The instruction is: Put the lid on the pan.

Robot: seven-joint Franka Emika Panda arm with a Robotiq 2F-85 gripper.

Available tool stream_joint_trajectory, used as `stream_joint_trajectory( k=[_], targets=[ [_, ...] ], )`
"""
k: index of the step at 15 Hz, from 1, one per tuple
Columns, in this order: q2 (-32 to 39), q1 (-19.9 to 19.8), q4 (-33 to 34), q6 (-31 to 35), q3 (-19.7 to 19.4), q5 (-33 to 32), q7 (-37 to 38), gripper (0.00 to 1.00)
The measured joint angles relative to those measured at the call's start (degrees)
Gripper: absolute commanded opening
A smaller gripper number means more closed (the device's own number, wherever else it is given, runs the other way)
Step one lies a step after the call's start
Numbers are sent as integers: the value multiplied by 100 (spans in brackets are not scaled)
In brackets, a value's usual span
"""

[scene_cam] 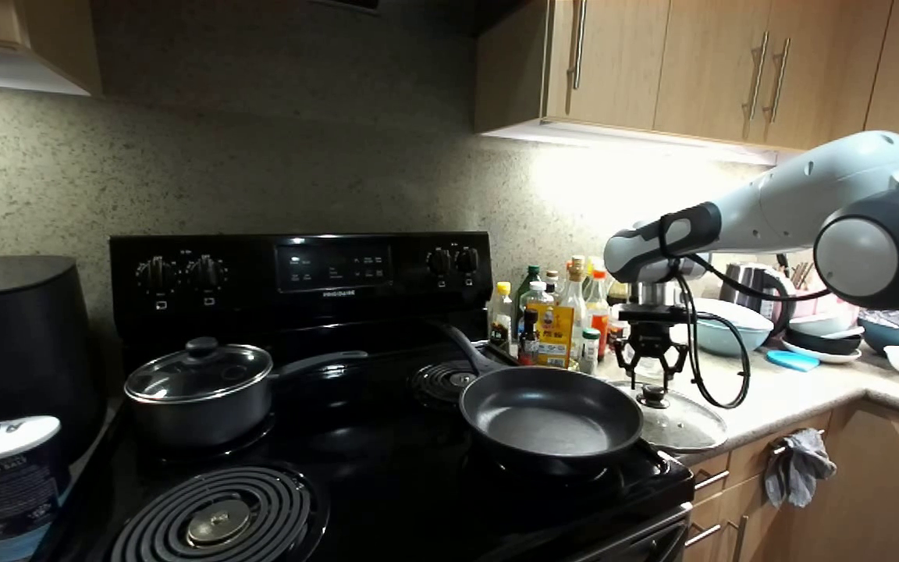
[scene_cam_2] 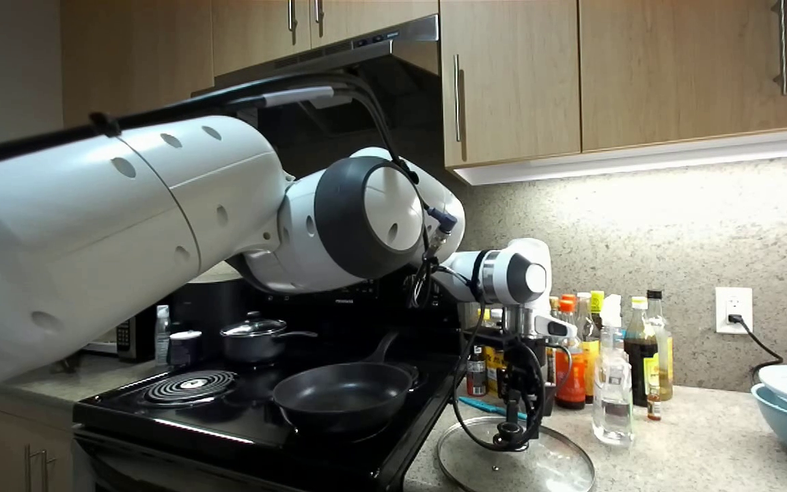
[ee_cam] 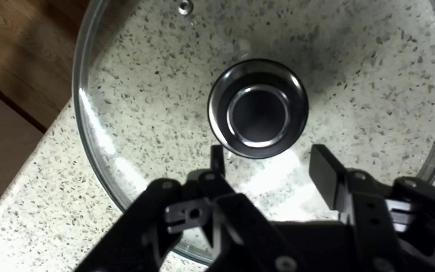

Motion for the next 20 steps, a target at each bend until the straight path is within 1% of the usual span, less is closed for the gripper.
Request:
stream_joint_trajectory(
  k=[1, 3, 9, 20],
  targets=[
    [-7, 26, -10, 23, 0, -6, -12, 98],
    [-48, 91, -63, 91, -3, -26, -14, 100],
    [-213, 223, -333, 211, -58, -67, -14, 100],
    [-93, 144, -337, 109, -78, -67, 12, 100]
  ],
)
